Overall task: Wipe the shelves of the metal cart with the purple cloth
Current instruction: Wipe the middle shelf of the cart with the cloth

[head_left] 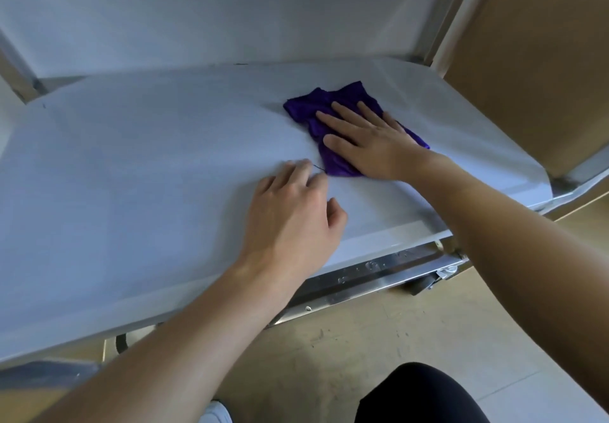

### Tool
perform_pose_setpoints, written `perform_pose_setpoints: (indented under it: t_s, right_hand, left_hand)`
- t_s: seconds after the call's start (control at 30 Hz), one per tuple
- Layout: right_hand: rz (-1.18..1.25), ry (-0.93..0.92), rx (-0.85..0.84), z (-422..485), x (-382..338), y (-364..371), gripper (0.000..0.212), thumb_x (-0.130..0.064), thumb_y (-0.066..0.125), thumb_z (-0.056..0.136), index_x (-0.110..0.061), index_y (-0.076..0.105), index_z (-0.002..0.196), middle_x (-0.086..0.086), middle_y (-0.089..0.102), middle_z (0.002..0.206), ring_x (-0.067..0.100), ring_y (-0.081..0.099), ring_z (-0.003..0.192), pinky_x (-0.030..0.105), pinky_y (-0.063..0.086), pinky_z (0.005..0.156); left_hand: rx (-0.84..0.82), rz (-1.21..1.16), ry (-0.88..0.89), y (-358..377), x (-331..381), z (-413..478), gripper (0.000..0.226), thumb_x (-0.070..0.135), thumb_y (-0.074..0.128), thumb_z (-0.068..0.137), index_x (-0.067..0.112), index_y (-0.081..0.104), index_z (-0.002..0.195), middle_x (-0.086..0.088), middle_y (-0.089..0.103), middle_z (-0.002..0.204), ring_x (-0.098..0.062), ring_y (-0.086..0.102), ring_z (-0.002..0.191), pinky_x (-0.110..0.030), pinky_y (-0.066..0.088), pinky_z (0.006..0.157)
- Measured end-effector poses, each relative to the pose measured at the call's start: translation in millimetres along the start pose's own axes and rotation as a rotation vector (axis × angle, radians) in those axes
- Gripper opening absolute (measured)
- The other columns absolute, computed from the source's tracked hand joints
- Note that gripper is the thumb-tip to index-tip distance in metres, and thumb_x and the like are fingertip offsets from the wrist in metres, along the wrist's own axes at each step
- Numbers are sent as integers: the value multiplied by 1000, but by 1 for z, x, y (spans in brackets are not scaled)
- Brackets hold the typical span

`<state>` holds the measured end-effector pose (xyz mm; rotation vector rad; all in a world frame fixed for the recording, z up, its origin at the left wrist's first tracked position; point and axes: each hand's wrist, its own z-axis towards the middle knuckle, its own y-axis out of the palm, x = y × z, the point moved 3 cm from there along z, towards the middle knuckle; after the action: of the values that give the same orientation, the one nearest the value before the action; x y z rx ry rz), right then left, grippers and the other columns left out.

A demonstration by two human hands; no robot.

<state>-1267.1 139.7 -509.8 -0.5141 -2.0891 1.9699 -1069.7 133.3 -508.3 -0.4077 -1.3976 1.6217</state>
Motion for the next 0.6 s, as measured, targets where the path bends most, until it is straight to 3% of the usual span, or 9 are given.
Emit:
perform_pose_setpoints:
  t_s: [0.07,0.17,0.2,0.3,0.37,0.6]
  right_hand:
    - [-15,47,-27,18,16,-2,60,-70,7,93,-53,-1,150,-17,-4,163,23,-4,151,51,3,120]
    - [-70,97,-61,49,33,-2,88,-77,-11,68,-50,1,151,-15,-6,164,27,-7,151,58,3,118]
    - [-62,132,-60,58,34,-4,88,-76,-10,69,-48,3,152,-14,-6,164,29,-7,151,59,1,118]
    - [11,239,-24,82,23,-8,61,-62,10,95,-45,2,153,-11,-6,164,34,-7,150,58,-3,118]
    - [51,251,-15,98,7,-11,58,-59,15,98,-45,1,153,-11,-6,164,36,-8,150,58,-5,117]
    - [28,56,-15,133,-75,-4,57,-59,15,99,-46,2,153,-13,-6,164,37,-8,149,58,-6,117]
  left_hand:
    - [1,7,-4,2,1,-1,41,31,48,82,8,70,108,-12,62,129,-28,54,125,-39,43,99]
    - [-14,22,-2,5,1,0,42,30,46,82,6,69,107,-16,61,129,-30,53,125,-39,43,99]
    - [-26,26,0,5,1,1,42,30,45,82,6,69,106,-16,61,129,-31,53,125,-40,43,99]
    - [-62,31,-4,5,0,3,41,28,44,82,5,69,104,-17,60,128,-33,52,125,-42,42,98]
    - [-69,34,-2,4,0,3,42,27,42,81,3,69,103,-19,60,127,-35,53,124,-42,43,97]
    - [-47,9,10,-3,-8,4,37,26,34,79,8,66,87,-11,62,102,-31,55,106,-38,42,88]
